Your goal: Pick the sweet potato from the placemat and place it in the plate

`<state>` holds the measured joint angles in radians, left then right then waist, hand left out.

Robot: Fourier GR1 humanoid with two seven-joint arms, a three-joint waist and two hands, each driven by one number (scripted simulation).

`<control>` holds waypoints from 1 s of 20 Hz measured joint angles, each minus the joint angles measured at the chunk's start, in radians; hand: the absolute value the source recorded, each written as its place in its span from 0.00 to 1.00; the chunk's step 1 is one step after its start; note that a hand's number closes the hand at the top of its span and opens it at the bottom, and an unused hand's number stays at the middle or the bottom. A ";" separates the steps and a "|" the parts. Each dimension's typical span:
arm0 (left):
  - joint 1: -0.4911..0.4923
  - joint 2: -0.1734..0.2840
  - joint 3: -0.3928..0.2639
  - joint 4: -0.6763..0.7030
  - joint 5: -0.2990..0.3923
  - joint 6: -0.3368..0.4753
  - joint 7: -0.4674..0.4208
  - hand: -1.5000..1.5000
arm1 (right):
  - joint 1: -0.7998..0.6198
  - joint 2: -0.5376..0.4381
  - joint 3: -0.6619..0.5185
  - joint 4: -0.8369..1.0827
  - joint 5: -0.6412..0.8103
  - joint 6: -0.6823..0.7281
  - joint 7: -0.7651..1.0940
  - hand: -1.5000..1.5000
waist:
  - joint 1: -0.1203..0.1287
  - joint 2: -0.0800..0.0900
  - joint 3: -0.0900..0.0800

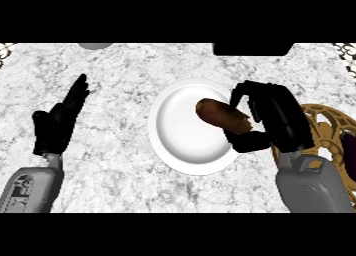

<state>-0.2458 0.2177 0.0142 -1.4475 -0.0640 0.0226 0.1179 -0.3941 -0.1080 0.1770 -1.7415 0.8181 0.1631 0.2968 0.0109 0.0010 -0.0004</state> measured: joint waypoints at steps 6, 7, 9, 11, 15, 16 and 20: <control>-0.015 -0.024 -0.008 0.022 -0.019 0.011 -0.015 0.50 | -0.114 0.075 0.081 0.248 0.136 -0.062 0.035 1.00 | 0.003 0.002 0.000; -0.014 -0.024 -0.010 0.014 -0.020 0.011 -0.006 0.50 | -0.142 0.082 0.088 0.298 0.157 -0.069 0.045 1.00 | 0.005 0.002 0.000; -0.010 -0.029 -0.011 0.018 -0.021 0.009 -0.012 0.50 | -0.166 0.092 0.117 0.399 0.162 -0.134 0.064 1.00 | 0.008 0.003 0.000; -0.011 -0.036 -0.016 0.017 -0.025 0.011 -0.013 0.50 | -0.191 0.098 0.151 0.489 0.117 -0.188 0.100 0.00 | 0.012 0.004 0.000; -0.030 -0.048 -0.019 0.032 -0.036 0.019 -0.012 0.50 | -0.243 0.104 0.188 0.661 -0.008 -0.300 0.108 0.00 | 0.017 0.006 0.001; -0.029 -0.044 -0.011 0.035 -0.033 0.015 -0.017 0.50 | -0.256 0.105 0.206 0.695 -0.043 -0.331 0.107 0.00 | 0.017 0.006 0.001; -0.056 -0.029 0.009 0.075 -0.026 -0.004 -0.034 0.50 | -0.313 0.107 0.212 0.854 -0.160 -0.423 0.007 0.00 | 0.018 0.008 0.001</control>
<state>-0.3020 0.1887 0.0235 -1.3725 -0.0901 0.0189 0.0843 -0.7067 -0.0012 0.3889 -0.8873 0.6577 -0.2603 0.3036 0.0289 0.0090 0.0006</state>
